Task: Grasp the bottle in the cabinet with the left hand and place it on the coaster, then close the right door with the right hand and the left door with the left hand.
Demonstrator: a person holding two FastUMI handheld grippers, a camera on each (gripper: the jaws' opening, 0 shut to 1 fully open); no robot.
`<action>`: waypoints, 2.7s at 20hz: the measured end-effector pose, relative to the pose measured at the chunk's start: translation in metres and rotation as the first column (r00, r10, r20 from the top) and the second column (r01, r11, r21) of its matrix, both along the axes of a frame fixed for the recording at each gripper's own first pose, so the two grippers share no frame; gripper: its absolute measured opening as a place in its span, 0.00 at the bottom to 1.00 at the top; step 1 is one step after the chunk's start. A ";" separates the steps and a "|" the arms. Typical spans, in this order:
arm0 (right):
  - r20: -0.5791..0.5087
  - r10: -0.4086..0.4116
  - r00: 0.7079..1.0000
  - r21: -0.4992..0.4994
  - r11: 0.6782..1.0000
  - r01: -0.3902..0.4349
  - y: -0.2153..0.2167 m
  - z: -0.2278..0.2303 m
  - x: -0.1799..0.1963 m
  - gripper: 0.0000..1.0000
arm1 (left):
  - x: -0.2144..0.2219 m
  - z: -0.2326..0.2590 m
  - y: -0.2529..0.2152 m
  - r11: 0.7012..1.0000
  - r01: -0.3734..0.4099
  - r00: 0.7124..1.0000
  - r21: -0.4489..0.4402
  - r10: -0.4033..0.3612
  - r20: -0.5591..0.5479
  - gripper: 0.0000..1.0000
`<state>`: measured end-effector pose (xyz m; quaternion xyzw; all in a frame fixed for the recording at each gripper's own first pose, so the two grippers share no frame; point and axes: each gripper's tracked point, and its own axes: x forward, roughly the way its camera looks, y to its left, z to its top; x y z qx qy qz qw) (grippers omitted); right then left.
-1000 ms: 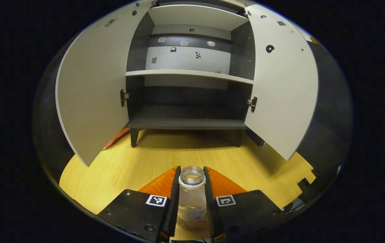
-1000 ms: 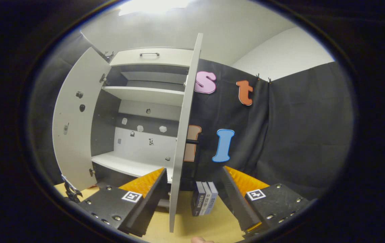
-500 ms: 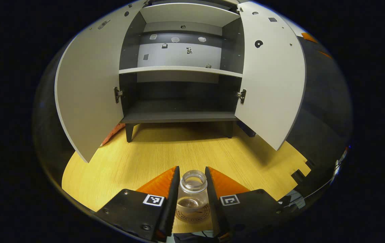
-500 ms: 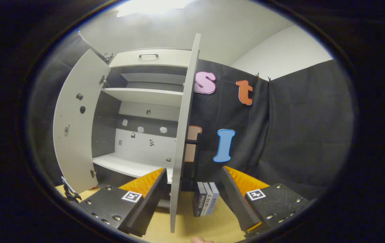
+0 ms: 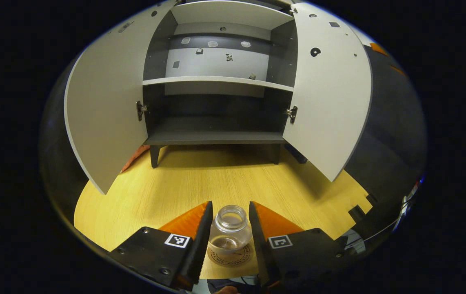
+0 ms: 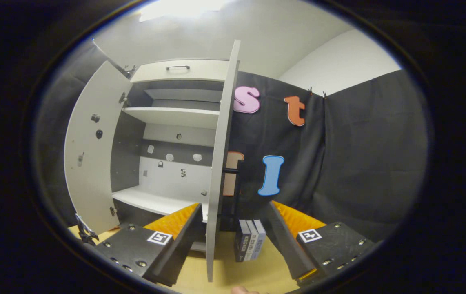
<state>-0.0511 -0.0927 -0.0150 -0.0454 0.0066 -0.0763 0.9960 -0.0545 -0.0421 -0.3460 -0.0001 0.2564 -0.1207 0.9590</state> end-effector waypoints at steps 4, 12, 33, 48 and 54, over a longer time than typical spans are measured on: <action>0.003 0.003 1.000 -0.002 1.000 -0.003 0.002 0.000 0.001 0.94 | 0.002 0.007 0.001 1.000 0.000 1.000 0.008 0.000 0.011 0.56; 0.002 -0.005 1.000 0.009 1.000 0.005 -0.002 -0.003 0.002 0.94 | 0.015 0.065 -0.003 1.000 -0.001 0.994 -0.005 0.002 0.108 0.56; 0.018 -0.234 0.972 0.070 0.970 0.232 -0.063 -0.008 0.010 0.97 | 0.049 0.328 0.051 0.974 -0.195 0.813 -0.119 0.228 0.536 0.93; 0.021 -0.122 0.992 0.079 0.990 0.120 -0.023 -0.004 0.038 0.96 | 0.026 0.306 0.112 0.931 -0.330 0.804 -0.153 0.363 0.471 0.96; 0.034 -0.005 0.999 0.080 0.997 0.002 0.026 0.001 0.046 0.95 | 0.015 0.302 0.119 0.915 -0.335 0.810 -0.226 0.402 0.426 0.97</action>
